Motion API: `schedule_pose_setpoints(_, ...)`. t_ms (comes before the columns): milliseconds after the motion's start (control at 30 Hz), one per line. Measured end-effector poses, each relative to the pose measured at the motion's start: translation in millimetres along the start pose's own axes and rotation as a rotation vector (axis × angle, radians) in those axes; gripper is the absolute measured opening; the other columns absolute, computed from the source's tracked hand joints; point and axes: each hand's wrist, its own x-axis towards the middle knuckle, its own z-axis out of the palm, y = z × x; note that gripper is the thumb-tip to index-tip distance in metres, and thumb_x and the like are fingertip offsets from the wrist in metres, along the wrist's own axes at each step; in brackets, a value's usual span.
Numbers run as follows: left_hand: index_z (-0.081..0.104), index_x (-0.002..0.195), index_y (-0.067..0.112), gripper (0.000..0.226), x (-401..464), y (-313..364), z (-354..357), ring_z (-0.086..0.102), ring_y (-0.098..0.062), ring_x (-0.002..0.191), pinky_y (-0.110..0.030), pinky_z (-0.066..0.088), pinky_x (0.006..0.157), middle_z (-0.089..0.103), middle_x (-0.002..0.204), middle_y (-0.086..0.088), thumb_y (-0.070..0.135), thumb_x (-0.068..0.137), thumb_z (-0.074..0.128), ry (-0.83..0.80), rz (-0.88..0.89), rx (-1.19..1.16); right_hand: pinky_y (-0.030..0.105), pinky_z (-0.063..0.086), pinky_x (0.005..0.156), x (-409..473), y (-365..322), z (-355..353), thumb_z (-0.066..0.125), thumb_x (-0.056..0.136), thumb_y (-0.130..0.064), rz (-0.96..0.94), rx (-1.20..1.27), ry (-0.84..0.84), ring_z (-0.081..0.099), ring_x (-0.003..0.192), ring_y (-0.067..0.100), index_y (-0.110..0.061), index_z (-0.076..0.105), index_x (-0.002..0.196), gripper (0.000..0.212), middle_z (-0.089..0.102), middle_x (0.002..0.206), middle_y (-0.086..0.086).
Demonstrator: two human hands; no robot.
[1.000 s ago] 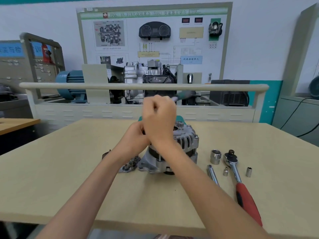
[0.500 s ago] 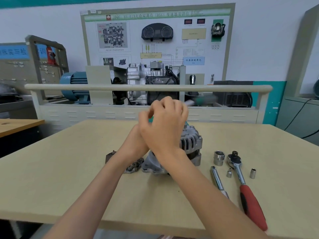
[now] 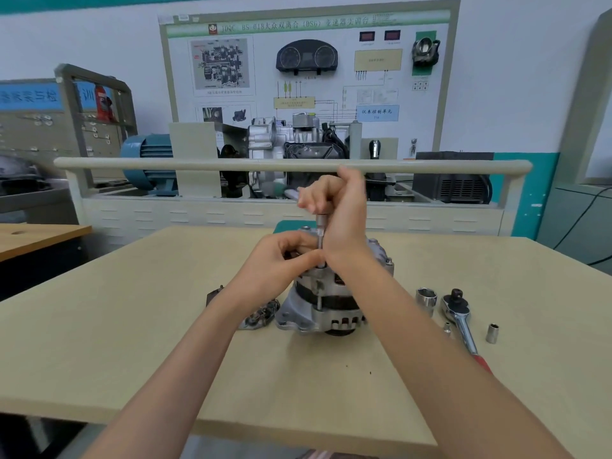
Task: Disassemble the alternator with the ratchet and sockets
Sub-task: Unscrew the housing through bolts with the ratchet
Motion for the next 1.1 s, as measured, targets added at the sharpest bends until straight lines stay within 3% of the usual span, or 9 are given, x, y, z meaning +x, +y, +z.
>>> schedule_pose_setpoints(133,0.062,0.085,-0.003,0.012,1,2,-2,0.055,-0.018,0.075,-0.041,0.048,0.063,0.065,0.084,-0.025,-0.01,0.086,0.052,0.04,0.039,0.101,0.032,0.037,0.081,-27,25,6,0.042,0.077,-0.02,-0.666,-1.234,0.228,0.043,0.07,0.02,-0.007,0.053,0.062,0.023,0.049,0.065,0.004)
schedule_pose_setpoints(200,0.059,0.083,0.006,0.018,1,3,-1,0.053,-0.012,0.073,-0.037,0.049,0.062,0.063,0.081,-0.017,-0.009,0.088,0.051,0.047,0.051,0.143,0.034,0.035,0.087,-29,28,12,0.043,0.075,-0.02,-0.68,-1.367,0.32,0.044,0.074,0.022,-0.007,0.057,0.063,0.022,0.052,0.069,0.005)
schedule_pose_setpoints(333,0.063,0.079,0.005,0.016,-1,0,-1,0.055,-0.007,0.06,-0.02,0.046,0.059,0.064,0.067,-0.002,-0.007,0.084,0.054,0.012,-0.003,0.056,0.027,0.035,0.069,-11,8,15,0.039,0.08,-0.022,-0.324,-0.642,0.173,0.037,0.048,0.016,-0.009,0.038,0.041,0.042,0.037,0.042,0.004)
schedule_pose_setpoints(433,0.07,0.094,0.011,0.01,-1,-3,1,0.067,-0.018,0.083,-0.025,0.055,0.079,0.072,0.089,-0.007,0.008,0.087,0.063,-0.013,0.007,-0.012,0.026,0.042,0.068,5,-5,-1,0.022,0.095,-0.03,0.074,0.071,0.026,0.036,0.043,0.016,-0.016,0.035,0.032,0.066,0.034,0.036,0.001)
schedule_pose_setpoints(533,0.069,0.091,0.011,0.007,-1,-2,2,0.066,-0.017,0.081,-0.027,0.055,0.078,0.071,0.089,-0.01,0.008,0.086,0.065,-0.001,0.023,0.006,0.027,0.047,0.073,6,-6,-7,0.014,0.098,-0.032,0.133,0.189,-0.052,0.039,0.046,0.018,-0.017,0.037,0.033,0.071,0.035,0.036,-0.001)
schedule_pose_setpoints(667,0.061,0.076,0.014,0.026,-3,2,-1,0.054,0.004,0.058,-0.012,0.043,0.055,0.062,0.063,0.011,-0.009,0.084,0.054,-0.012,0.046,0.078,0.03,0.038,0.074,-22,12,3,0.032,0.087,-0.025,-0.49,-0.901,0.051,0.045,0.064,0.016,-0.011,0.05,0.059,0.036,0.049,0.06,0.0)
schedule_pose_setpoints(767,0.058,0.077,0.02,0.03,-2,6,1,0.054,0.005,0.062,-0.01,0.042,0.054,0.06,0.069,0.011,-0.006,0.088,0.052,0.047,0.083,0.151,0.037,0.033,0.093,-33,23,7,0.036,0.081,-0.03,-0.61,-1.558,0.281,0.046,0.081,0.025,-0.008,0.058,0.076,0.032,0.053,0.08,0.006)
schedule_pose_setpoints(967,0.067,0.08,0.016,0.016,-1,-1,2,0.062,-0.007,0.067,-0.018,0.05,0.062,0.07,0.072,0.0,0.002,0.084,0.062,0.004,0.007,0.074,0.031,0.033,0.061,-4,-2,7,0.038,0.084,-0.023,-0.191,-0.564,0.087,0.034,0.049,0.017,-0.009,0.034,0.04,0.046,0.034,0.042,0.003)
schedule_pose_setpoints(1100,0.071,0.087,0.016,0.007,1,-3,4,0.067,-0.016,0.08,-0.026,0.054,0.078,0.072,0.088,-0.012,0.01,0.084,0.068,0.008,0.002,0.007,0.028,0.045,0.075,9,-9,-7,0.026,0.094,-0.019,0.19,0.233,-0.016,0.038,0.042,0.016,-0.019,0.035,0.032,0.063,0.032,0.034,-0.001)
